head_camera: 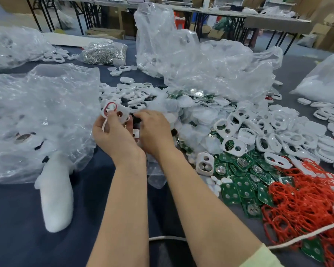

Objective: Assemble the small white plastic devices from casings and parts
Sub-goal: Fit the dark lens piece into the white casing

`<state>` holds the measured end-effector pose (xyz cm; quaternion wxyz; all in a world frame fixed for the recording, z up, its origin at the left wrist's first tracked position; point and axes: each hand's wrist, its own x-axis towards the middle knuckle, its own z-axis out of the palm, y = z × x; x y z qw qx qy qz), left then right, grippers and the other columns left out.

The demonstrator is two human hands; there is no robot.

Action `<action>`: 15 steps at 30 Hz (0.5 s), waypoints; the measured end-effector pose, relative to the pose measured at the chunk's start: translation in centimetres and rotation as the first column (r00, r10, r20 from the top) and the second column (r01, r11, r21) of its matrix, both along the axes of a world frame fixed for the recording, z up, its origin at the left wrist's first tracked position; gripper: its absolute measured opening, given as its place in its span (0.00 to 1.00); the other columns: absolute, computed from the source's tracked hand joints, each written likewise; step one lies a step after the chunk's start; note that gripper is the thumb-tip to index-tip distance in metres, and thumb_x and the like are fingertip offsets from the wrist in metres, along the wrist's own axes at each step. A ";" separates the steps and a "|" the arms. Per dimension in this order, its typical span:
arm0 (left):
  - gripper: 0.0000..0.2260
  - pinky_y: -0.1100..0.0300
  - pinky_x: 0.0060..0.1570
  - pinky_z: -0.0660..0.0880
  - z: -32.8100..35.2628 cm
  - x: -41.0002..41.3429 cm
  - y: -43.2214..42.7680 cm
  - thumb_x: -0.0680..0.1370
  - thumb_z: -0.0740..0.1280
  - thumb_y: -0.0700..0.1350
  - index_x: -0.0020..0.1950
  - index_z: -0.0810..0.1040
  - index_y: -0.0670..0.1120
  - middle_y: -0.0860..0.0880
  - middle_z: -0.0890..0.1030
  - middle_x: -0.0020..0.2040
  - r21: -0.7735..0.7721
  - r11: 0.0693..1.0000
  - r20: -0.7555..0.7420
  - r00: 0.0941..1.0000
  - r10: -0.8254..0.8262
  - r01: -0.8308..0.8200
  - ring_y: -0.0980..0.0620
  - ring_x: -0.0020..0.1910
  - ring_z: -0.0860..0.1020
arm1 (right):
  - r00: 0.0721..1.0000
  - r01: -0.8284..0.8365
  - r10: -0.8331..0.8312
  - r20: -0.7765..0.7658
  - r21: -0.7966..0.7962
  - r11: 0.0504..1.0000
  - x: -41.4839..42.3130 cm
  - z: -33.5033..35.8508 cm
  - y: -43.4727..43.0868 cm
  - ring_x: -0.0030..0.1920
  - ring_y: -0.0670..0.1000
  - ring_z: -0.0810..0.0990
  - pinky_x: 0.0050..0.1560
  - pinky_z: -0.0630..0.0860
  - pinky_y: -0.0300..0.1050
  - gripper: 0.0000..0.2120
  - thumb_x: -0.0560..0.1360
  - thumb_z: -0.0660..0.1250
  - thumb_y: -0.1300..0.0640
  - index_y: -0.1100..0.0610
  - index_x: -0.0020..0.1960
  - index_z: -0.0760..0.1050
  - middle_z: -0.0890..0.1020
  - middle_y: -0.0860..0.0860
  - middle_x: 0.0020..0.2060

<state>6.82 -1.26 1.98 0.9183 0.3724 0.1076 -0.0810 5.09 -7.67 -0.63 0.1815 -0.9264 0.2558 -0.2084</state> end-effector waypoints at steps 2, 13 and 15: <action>0.05 0.66 0.38 0.77 -0.1 0.0 0.0 0.80 0.65 0.41 0.55 0.73 0.43 0.47 0.79 0.47 0.015 1.000 0.014 1.000 0.004 -0.004 0.54 0.42 0.79 | 0.998 0.021 -0.026 -0.064 -0.070 0.997 1.0 -0.5 0.2 0.67 0.53 0.68 0.69 0.61 0.53 0.16 0.78 0.59 0.57 0.51 0.65 0.73 0.73 0.48 0.65; 0.04 0.66 0.38 0.77 0.1 -1.0 -0.6 0.79 0.65 0.40 0.53 0.73 0.43 0.48 0.79 0.46 -0.035 0.994 0.063 0.993 -0.097 0.100 0.53 0.42 0.79 | 0.986 0.153 -0.160 -0.044 -0.130 0.980 -0.3 -0.6 0.2 0.60 0.58 0.68 0.59 0.61 0.53 0.11 0.77 0.58 0.59 0.56 0.56 0.75 0.74 0.55 0.55; 0.03 0.66 0.37 0.77 0.1 -1.3 -0.7 0.79 0.65 0.40 0.52 0.73 0.44 0.47 0.79 0.46 -0.021 0.993 0.078 0.990 -0.116 0.118 0.53 0.42 0.80 | 0.987 0.160 -0.159 0.016 -0.059 0.985 -1.2 -0.1 -0.4 0.60 0.57 0.69 0.60 0.63 0.52 0.12 0.77 0.59 0.61 0.55 0.58 0.76 0.75 0.55 0.55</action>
